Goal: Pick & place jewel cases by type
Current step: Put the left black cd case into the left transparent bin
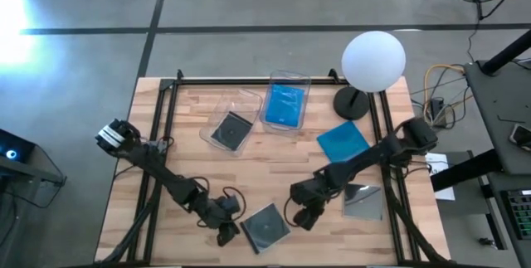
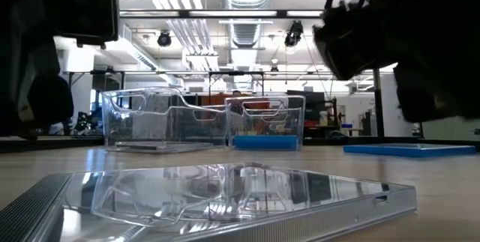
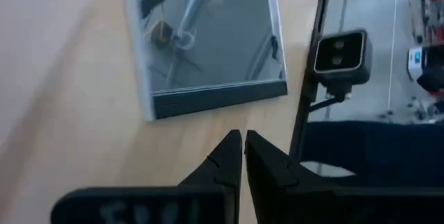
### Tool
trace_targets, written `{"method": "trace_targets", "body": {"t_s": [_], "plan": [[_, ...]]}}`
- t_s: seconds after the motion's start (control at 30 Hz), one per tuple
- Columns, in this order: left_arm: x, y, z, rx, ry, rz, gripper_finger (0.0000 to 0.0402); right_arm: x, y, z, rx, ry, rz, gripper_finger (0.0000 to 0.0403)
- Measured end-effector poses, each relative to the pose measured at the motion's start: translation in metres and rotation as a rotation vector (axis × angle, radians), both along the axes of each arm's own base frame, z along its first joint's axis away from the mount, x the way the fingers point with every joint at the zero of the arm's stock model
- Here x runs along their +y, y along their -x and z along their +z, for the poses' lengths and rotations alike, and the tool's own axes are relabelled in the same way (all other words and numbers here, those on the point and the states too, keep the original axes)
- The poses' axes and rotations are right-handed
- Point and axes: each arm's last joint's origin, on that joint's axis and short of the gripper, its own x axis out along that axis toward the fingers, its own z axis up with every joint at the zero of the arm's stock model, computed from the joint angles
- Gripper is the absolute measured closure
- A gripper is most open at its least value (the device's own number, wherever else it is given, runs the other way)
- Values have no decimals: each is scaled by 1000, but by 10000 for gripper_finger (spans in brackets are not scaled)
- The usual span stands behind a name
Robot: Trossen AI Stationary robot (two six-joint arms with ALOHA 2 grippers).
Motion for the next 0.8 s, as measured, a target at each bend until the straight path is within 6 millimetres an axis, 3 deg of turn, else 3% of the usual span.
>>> {"method": "trace_targets", "body": {"t_s": [0.2,0.33,0.6,0.8], "plan": [[-23,-21,-15,36,32,-90,398,12,-15,-14,-35,6,44,390],[-27,-28,-18,21,9,-57,398,20,-21,-21,-32,14,69,390],[-15,-32,-33,67,-64,173,398,40,-39,-28,-89,18,125,390],[2,-20,-25,144,-192,391,398,40,-49,-27,-167,79,140,390]]}}
